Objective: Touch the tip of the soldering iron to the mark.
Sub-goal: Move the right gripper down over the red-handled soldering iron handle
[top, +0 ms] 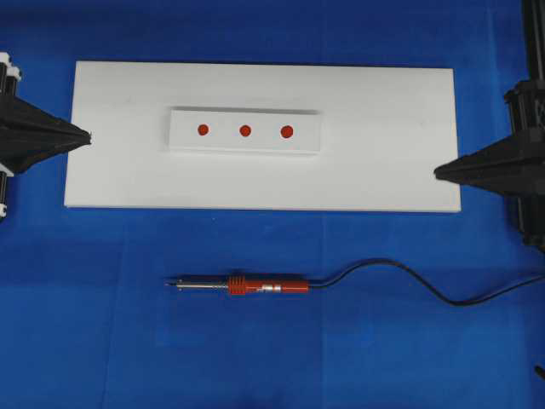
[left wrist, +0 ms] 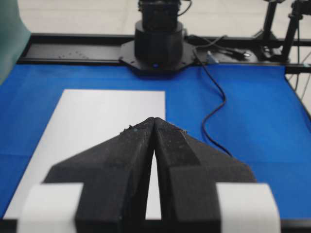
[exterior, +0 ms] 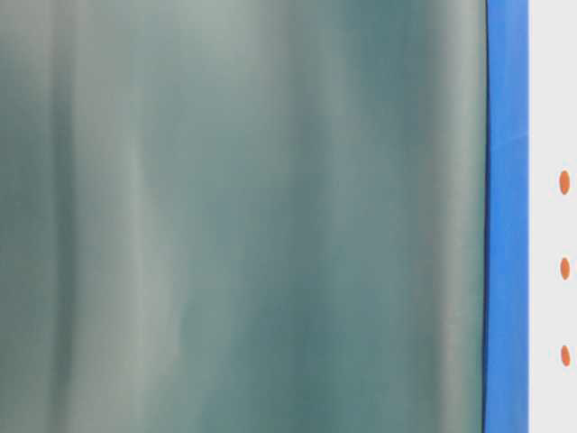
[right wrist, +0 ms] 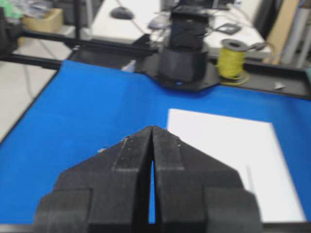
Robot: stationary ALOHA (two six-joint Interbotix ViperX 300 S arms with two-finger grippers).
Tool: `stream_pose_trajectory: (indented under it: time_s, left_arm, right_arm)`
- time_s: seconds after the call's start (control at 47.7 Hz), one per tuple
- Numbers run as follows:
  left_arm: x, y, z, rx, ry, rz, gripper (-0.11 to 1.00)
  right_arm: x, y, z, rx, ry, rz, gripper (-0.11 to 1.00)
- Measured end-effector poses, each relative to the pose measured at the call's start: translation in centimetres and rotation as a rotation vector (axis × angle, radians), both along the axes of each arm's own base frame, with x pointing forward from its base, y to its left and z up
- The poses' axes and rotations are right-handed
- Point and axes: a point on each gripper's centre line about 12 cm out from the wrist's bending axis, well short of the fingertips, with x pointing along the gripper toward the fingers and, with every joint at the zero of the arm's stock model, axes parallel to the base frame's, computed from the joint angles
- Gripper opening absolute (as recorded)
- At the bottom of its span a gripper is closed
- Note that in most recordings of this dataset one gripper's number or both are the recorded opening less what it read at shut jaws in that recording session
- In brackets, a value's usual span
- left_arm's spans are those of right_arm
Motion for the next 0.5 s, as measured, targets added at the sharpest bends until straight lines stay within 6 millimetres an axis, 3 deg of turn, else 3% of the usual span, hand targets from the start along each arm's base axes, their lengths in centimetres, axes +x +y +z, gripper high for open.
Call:
stream_pose_trajectory:
  time_s: [0.084,0.168,0.252,0.44,0.503]
  left_arm:
    - [0.0,0.0,-0.1,0.000,0.002,0.000,0.00]
    - [0.0,0.0,-0.1,-0.001,0.003,0.000,0.00]
    - [0.0,0.0,-0.2,0.000,0.005,0.000,0.00]
    - [-0.1,0.0,-0.4,-0.001,0.011,0.002,0.00]
    - [-0.1,0.0,-0.4,-0.003,0.009,0.002,0.00]
  right_arm:
    - [0.4,0.7,-0.2,0.014,0.022,0.029,-0.01]
    - [1.0,1.3,-0.3,0.029,0.042,0.052,0.10]
    - [1.6,1.8,-0.6,0.043,0.068,0.068,0.29]
    - [3.8,2.7,-2.0,0.065,0.144,0.082,0.84]
    - [4.8,2.9,-2.7,0.071,0.163,0.079,0.93]
